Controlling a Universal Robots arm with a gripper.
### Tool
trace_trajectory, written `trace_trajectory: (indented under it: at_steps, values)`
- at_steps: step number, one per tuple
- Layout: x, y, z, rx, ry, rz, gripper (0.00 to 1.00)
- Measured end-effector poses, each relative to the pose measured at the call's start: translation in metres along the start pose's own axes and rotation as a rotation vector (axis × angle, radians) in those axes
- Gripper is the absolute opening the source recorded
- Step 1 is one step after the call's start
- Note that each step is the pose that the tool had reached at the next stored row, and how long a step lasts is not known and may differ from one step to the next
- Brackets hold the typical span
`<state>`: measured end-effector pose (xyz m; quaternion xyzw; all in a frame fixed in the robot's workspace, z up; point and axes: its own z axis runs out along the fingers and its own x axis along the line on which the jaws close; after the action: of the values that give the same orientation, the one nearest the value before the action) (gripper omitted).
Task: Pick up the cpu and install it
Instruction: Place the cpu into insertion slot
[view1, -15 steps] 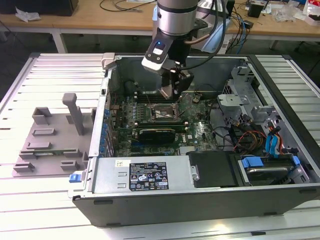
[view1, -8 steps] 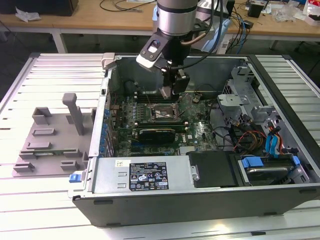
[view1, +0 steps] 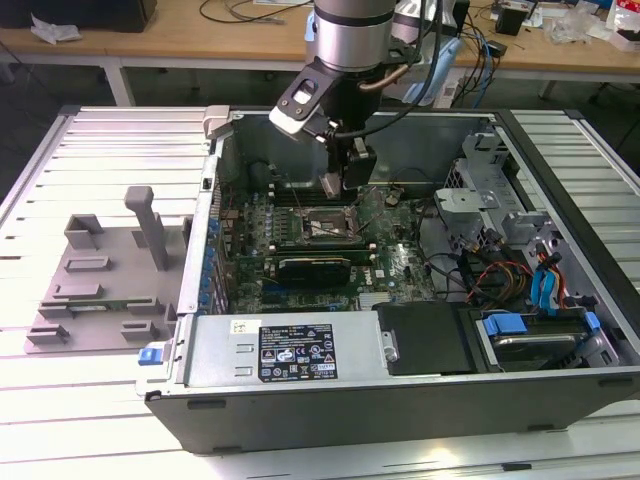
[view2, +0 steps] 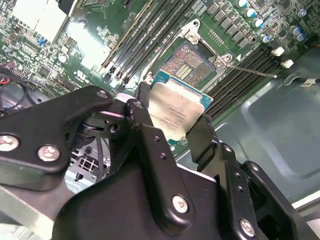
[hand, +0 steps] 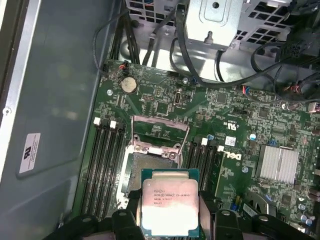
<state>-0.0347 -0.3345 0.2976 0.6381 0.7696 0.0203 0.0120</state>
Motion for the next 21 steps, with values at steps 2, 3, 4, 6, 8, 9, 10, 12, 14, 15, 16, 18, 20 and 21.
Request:
trace_trajectory:
  at_steps: [2,3,4,6,8,9,10,12,14,15,16,18,20,21]
  values:
    - [-0.0001,-0.0001,0.0015,-0.0001,-0.0016,0.03,0.55]
    - [-0.0001,-0.0002,0.0021,-0.0002,-0.0026,0.053,0.55]
    - [0.0,-0.0006,0.0025,-0.0004,-0.0031,0.064,0.55]
    - [0.0,-0.0011,0.006,-0.0004,-0.0034,0.069,0.55]
    - [0.0,-0.0012,0.0072,-0.0004,-0.0033,0.07,0.55]
    - [0.0,-0.0012,0.0081,-0.0004,-0.0034,0.07,0.55]
    - [0.0,-0.0013,0.0088,-0.0004,-0.0035,0.071,0.55]
    - [0.0,-0.0014,0.0094,-0.0003,-0.0035,0.071,0.55]
    - [0.0,-0.0014,0.0103,-0.0004,-0.0034,0.072,0.55]
    - [0.0,-0.0014,0.0108,-0.0004,-0.0035,0.072,0.55]
    - [0.0,-0.0015,0.0115,-0.0005,-0.0035,0.073,0.55]
    - [0.0,-0.0015,0.0129,-0.0004,-0.0035,0.073,0.55]
    - [0.0,-0.0016,0.0138,-0.0005,-0.0035,0.074,0.55]
    - [0.0,-0.0016,0.0147,-0.0004,-0.0036,0.075,0.55]
